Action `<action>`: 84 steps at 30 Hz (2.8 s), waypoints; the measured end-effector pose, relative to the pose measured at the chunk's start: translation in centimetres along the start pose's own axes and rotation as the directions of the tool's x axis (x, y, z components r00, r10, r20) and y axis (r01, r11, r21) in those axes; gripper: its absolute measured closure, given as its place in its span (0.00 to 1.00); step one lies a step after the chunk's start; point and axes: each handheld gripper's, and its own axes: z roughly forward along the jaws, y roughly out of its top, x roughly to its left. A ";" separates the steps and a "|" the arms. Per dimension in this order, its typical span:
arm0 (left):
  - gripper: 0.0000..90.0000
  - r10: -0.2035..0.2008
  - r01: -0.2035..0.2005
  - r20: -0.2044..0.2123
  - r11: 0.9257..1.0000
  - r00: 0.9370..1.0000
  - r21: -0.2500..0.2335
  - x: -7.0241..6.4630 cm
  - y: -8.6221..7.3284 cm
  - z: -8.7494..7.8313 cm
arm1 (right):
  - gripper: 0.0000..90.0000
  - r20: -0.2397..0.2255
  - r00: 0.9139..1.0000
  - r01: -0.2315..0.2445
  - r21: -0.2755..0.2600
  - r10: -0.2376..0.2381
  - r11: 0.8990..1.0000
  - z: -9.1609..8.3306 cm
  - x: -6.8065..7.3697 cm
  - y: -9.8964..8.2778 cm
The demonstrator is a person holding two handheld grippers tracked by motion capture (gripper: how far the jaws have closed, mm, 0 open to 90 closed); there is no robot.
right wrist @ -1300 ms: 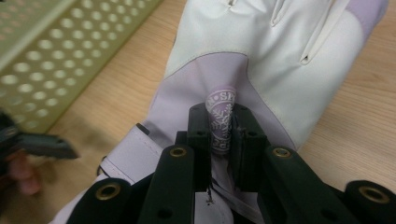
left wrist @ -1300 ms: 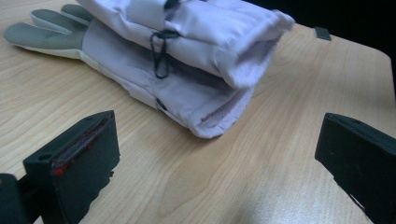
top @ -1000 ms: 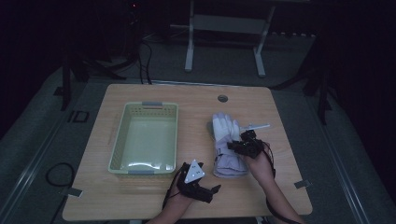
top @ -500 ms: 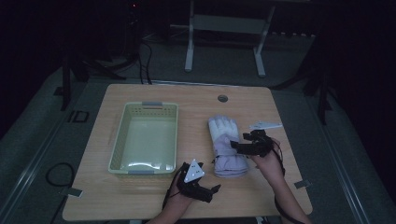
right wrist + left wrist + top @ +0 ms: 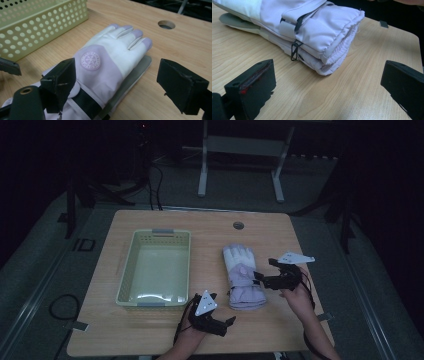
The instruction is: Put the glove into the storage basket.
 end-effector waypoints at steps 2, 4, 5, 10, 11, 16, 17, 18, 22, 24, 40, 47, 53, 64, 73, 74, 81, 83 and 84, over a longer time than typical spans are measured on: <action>0.00 0.018 -0.018 -0.008 1.000 1.000 0.015 -0.2 0.2 -0.1 | 0.18 -0.006 1.000 -0.003 0.011 0.003 1.000 -0.3 -0.4 -0.1; 0.00 0.026 -0.026 0.002 1.000 1.000 0.009 -0.6 0.5 -0.2 | 0.18 -0.020 1.000 -0.005 0.007 0.005 1.000 -0.6 -0.6 -0.1; 0.00 0.033 -0.033 0.007 0.999 0.999 0.000 -0.7 0.6 -0.3 | 0.18 -0.023 1.000 -0.001 0.001 0.001 1.000 -0.8 -0.8 -0.2; 0.00 0.051 -0.050 0.020 0.997 0.998 -0.052 -1.8 2.3 -1.0 | 0.17 -0.038 0.999 0.018 -0.018 -0.019 1.000 -1.6 -1.1 -0.2; 0.00 0.039 -0.038 0.024 0.998 0.999 -0.058 -1.8 2.7 -1.1 | 0.17 -0.033 0.999 0.014 -0.017 -0.015 1.000 -1.7 -1.2 -0.2; 0.00 -0.031 0.034 0.051 0.998 0.998 -0.058 -1.4 4.9 -1.0 | 0.13 -0.053 0.999 -0.001 -0.008 0.000 1.000 -2.0 -1.4 0.3; 0.00 -0.046 0.049 0.045 0.997 0.998 -0.054 -1.2 5.4 -1.0 | 0.13 -0.037 0.999 0.003 -0.011 -0.003 1.000 -2.0 -1.3 0.4; 0.00 -0.050 0.052 0.038 0.997 0.998 -0.055 -1.1 6.1 -0.9 | 0.13 -0.059 0.998 0.001 -0.015 -0.002 1.000 -2.1 -1.3 0.5; 0.00 -0.030 0.030 -0.002 0.998 1.000 -0.061 -0.6 8.2 -0.3 | 0.16 -0.049 0.999 0.010 -0.025 -0.011 1.000 -2.1 -1.2 0.7; 0.00 -0.037 0.037 -0.003 0.998 0.999 -0.059 -0.4 8.6 -0.1 | 0.19 -0.048 0.999 0.009 -0.026 -0.010 1.000 -2.0 -1.3 0.7; 0.18 -0.139 0.163 -0.223 0.982 0.965 0.093 3.5 11.9 5.5 | 0.47 -0.039 0.999 -0.015 0.027 0.016 1.000 1.6 -1.6 0.6; 0.23 -0.217 0.267 -0.255 0.947 0.942 0.181 5.2 10.0 6.9 | 0.44 -0.061 0.997 -0.050 0.102 0.056 0.994 3.1 -2.0 -1.2; 0.23 -0.304 0.357 -0.236 0.905 0.923 0.231 6.2 7.7 8.1 | 0.47 -0.097 0.990 -0.089 0.163 0.106 0.983 4.0 -2.2 -2.5; 0.23 -0.358 0.396 -0.178 0.876 0.917 0.276 7.3 6.4 9.3 | 0.53 -0.158 0.967 -0.157 0.253 0.201 0.955 5.6 -3.1 -3.7; 0.51 -0.481 0.467 -0.025 0.834 0.876 0.294 8.5 5.9 9.7 | 0.67 -0.214 0.931 -0.228 0.295 0.297 0.928 6.2 -3.9 -4.2; 0.53 -0.487 0.468 -0.015 0.832 0.874 0.298 8.6 5.9 9.7 | 0.70 -0.216 0.931 -0.224 0.296 0.293 0.929 6.2 -3.8 -4.1; 0.74 -0.445 0.428 -0.014 0.851 0.895 0.305 8.0 6.5 9.5 | 0.89 -0.182 0.939 -0.235 0.277 0.291 0.932 5.7 -3.1 -3.8; 0.76 -0.445 0.427 -0.010 0.852 0.895 0.302 8.0 6.7 9.3 | 0.90 -0.139 0.960 -0.200 0.269 0.243 0.942 5.4 -2.3 -3.4; 0.77 -0.448 0.429 -0.007 0.852 0.894 0.301 7.9 6.7 9.2 | 0.90 -0.125 0.965 -0.193 0.260 0.232 0.946 5.2 -2.0 -3.2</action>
